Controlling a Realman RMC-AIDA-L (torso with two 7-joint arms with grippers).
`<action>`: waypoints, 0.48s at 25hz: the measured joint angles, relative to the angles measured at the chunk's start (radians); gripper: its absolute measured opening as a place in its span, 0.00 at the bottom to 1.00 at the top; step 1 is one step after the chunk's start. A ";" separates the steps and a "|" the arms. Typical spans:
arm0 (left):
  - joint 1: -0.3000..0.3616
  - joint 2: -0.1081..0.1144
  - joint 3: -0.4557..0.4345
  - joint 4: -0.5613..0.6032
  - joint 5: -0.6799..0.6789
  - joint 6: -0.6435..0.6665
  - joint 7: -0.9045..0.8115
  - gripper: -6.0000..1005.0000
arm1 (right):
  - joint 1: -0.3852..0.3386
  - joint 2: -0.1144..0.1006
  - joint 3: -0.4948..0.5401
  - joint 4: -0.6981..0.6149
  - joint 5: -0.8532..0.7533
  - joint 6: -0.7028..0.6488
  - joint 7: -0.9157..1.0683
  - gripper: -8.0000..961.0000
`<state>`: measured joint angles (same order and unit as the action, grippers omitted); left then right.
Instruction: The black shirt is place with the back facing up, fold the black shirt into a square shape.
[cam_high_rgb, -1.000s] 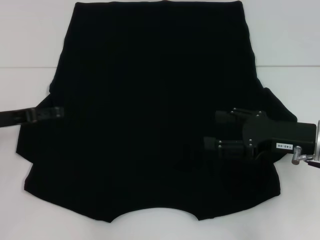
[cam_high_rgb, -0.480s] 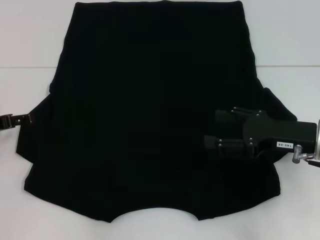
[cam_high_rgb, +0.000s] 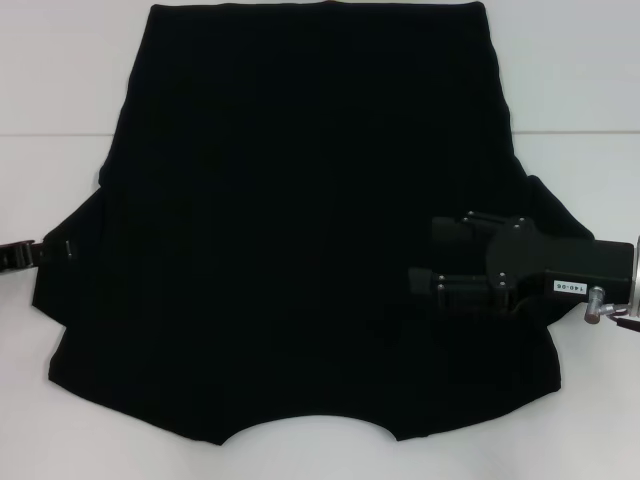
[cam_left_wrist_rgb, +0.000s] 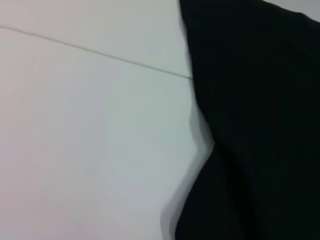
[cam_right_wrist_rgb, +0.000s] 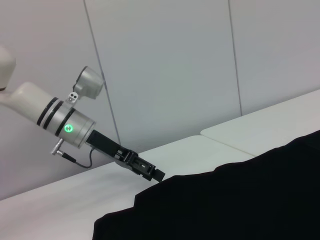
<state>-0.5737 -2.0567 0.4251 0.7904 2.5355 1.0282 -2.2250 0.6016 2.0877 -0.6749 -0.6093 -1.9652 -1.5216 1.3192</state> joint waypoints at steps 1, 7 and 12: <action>0.000 0.000 0.000 -0.002 0.000 -0.002 0.001 0.91 | 0.000 0.000 0.000 0.000 0.000 0.000 0.000 0.93; 0.000 -0.003 0.014 -0.016 0.002 -0.008 0.007 0.91 | 0.000 0.000 0.000 -0.003 0.000 0.000 0.000 0.93; -0.001 -0.003 0.027 -0.016 0.002 -0.008 0.007 0.91 | 0.000 0.000 0.000 -0.006 0.000 0.000 0.000 0.93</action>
<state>-0.5746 -2.0601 0.4525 0.7746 2.5372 1.0201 -2.2178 0.6013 2.0876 -0.6749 -0.6155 -1.9651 -1.5216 1.3192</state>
